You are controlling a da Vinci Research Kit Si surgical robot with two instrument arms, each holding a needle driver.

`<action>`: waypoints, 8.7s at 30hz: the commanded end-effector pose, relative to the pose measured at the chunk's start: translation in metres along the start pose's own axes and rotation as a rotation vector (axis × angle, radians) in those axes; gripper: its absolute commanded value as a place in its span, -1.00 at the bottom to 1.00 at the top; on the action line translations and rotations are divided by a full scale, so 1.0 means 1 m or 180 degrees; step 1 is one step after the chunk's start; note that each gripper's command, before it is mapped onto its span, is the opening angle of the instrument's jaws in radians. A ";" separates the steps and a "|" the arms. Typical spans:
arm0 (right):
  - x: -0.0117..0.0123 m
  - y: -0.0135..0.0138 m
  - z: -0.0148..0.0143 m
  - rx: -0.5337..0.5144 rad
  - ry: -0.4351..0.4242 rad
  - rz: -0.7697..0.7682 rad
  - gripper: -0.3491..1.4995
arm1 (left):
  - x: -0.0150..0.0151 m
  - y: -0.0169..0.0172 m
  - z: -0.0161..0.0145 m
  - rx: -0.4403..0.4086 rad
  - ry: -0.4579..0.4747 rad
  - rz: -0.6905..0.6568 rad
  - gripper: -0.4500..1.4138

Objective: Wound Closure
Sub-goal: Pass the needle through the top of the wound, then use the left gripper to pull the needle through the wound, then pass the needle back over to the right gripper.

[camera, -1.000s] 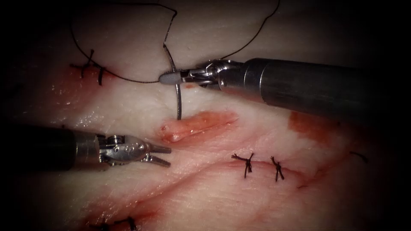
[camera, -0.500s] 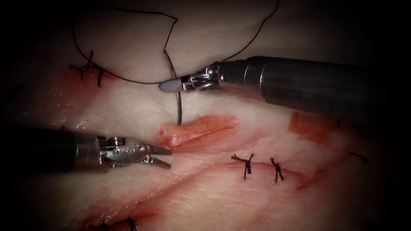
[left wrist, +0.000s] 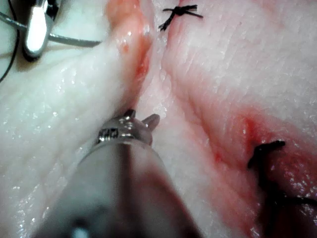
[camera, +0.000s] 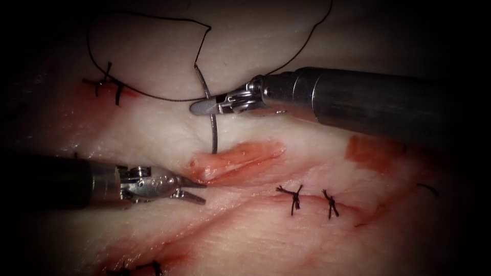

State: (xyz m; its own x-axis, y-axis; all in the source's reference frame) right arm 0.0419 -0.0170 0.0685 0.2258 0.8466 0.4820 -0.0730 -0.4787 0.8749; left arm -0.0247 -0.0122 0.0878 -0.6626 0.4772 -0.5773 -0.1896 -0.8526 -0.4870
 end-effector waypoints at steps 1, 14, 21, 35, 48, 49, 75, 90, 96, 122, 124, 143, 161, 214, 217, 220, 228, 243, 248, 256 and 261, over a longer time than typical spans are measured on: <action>0.0007 -0.0003 0.0011 0.0023 -0.0012 0.0036 -1.00 | 0.0002 -0.0002 0.0008 -0.0001 0.0005 0.0004 -0.13; -0.0017 -0.0005 0.0019 0.0171 -0.0134 0.0378 -1.00 | 0.0002 -0.0002 0.0008 0.0000 0.0005 0.0004 -0.13; -0.0036 -0.0010 0.0031 0.0271 -0.0197 0.0486 -1.00 | 0.0002 -0.0002 0.0008 -0.0001 0.0005 0.0004 -0.13; -0.0062 -0.0017 0.0040 0.0320 -0.0302 0.0619 -1.00 | 0.0002 -0.0002 0.0008 -0.0001 0.0005 0.0005 -0.13; -0.0083 -0.0021 0.0048 0.0352 -0.0397 0.0706 -1.00 | 0.0002 -0.0003 0.0008 -0.0002 0.0004 0.0005 -0.13; -0.0084 -0.0021 0.0049 0.0351 -0.0404 0.0704 -1.00 | 0.0002 -0.0003 0.0008 -0.0002 0.0004 0.0005 -0.13; -0.0029 0.0002 0.0015 0.0312 0.0835 -0.0313 -0.58 | 0.0002 -0.0002 0.0007 -0.0002 0.0004 0.0003 -0.13; 0.0134 0.0012 -0.0127 -0.1164 0.1650 -0.2206 0.60 | 0.0017 -0.0005 0.0003 0.0089 0.0025 0.0042 -0.06; 0.0163 0.0011 -0.0163 -0.1330 0.2024 -0.2160 0.36 | 0.0035 -0.0010 -0.0007 0.0243 0.0169 0.0294 0.14; 0.0141 0.0018 -0.0183 -0.0914 0.1974 -0.2434 -0.33 | 0.0071 -0.0017 -0.0011 0.0815 0.0516 0.1510 0.66; 0.0141 0.0019 -0.0183 -0.0909 0.1987 -0.2437 -0.34 | 0.0074 -0.0018 -0.0007 0.0881 0.0562 0.1589 0.64; 0.0137 0.0032 -0.0182 -0.0921 0.2034 -0.2482 -0.62 | 0.0074 -0.0028 0.0023 0.1534 0.0765 0.1924 0.55; 0.0136 0.0034 -0.0182 -0.0921 0.2034 -0.2488 -0.74 | 0.0083 -0.0022 0.0005 0.1690 0.0879 0.1989 -1.00; 0.0086 0.0031 -0.0173 -0.0785 0.0961 -0.1780 -1.00 | 0.0171 0.0060 -0.0075 -0.0391 0.2049 -0.0259 -1.00; 0.0075 0.0015 -0.0177 -0.0738 0.0822 -0.1644 -1.00 | 0.0192 0.0048 -0.0099 0.0202 0.2081 0.0297 -1.00; 0.0072 -0.0004 -0.0179 -0.0708 0.0738 -0.1588 -0.93 | 0.0209 0.0042 -0.0121 0.0592 0.2256 0.0667 -1.00; 0.0067 -0.0032 -0.0179 -0.0498 0.0708 -0.1534 -0.73 | 0.0240 0.0045 -0.0156 0.1304 0.2324 0.1334 -1.00; 0.0064 -0.0053 -0.0189 -0.0106 0.0809 -0.1519 0.69 | 0.0212 0.0055 -0.0092 0.1433 0.1635 0.1988 -1.00; 0.0059 -0.0059 -0.0194 0.0225 0.0700 -0.1325 0.80 | 0.0200 0.0051 -0.0080 0.1435 0.1554 0.2042 -1.00; 0.0047 -0.0061 -0.0168 0.0311 0.0477 -0.1110 0.89 | 0.0199 0.0053 -0.0069 0.1488 0.1403 0.2199 -1.00; 0.0044 -0.0066 -0.0159 0.0337 0.0407 -0.1091 0.80 | 0.0199 0.0053 -0.0064 0.1523 0.1286 0.2287 -1.00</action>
State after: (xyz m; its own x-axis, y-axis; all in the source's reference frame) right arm 0.0270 -0.0072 0.0656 0.0978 0.9793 0.1772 0.0859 -0.1857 0.9788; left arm -0.0336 -0.0063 0.0692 -0.4624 -0.2377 -0.8542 -0.1651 -0.9234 0.3464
